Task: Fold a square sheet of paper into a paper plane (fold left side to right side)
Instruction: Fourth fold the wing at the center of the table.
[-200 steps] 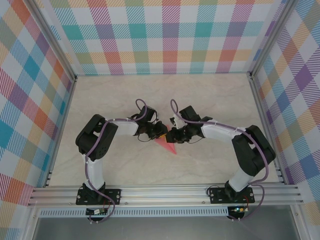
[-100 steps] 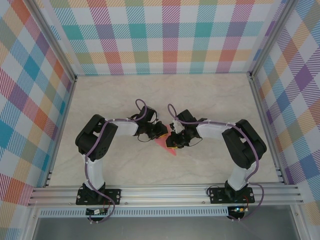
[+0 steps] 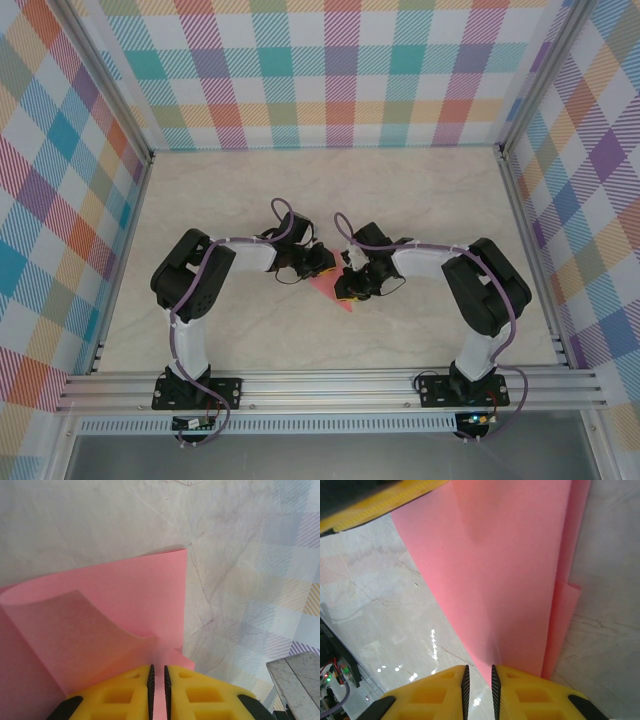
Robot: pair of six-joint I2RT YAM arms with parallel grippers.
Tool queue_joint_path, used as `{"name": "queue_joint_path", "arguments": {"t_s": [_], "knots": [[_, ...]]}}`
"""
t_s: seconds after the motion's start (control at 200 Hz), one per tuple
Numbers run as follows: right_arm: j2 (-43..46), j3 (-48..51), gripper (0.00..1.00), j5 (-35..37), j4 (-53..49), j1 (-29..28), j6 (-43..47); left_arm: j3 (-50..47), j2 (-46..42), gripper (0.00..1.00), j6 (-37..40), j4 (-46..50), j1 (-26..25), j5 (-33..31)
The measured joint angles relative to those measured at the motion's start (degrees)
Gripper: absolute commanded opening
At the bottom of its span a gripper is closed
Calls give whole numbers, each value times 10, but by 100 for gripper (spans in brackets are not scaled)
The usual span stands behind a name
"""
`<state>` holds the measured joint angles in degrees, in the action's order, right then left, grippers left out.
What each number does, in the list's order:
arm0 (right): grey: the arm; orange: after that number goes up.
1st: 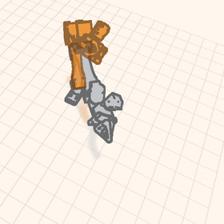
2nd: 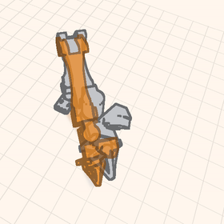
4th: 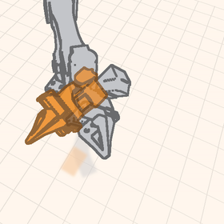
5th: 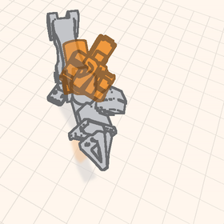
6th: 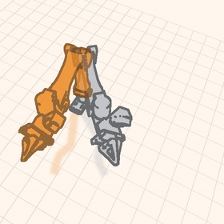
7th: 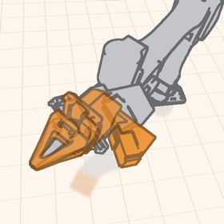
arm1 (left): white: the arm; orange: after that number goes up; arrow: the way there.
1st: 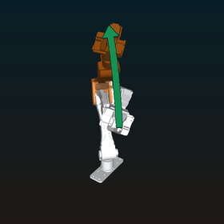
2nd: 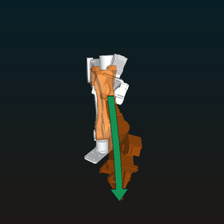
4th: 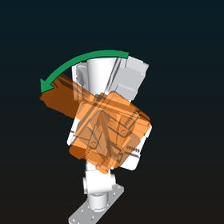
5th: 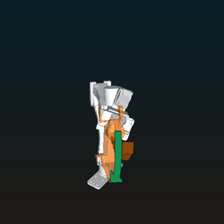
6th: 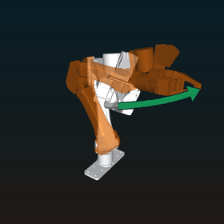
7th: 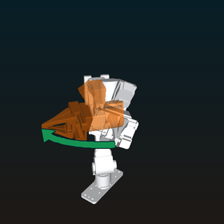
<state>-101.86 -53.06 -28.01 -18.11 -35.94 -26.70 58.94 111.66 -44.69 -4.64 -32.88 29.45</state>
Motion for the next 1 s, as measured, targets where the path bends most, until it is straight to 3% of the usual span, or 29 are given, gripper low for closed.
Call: {"name": "queue_joint_path", "arguments": {"t_s": [1.0], "knots": [[27, 34, 21, 21, -23, -10, 17, 0, 0, 16, 5, 2, 0, 1]]}}
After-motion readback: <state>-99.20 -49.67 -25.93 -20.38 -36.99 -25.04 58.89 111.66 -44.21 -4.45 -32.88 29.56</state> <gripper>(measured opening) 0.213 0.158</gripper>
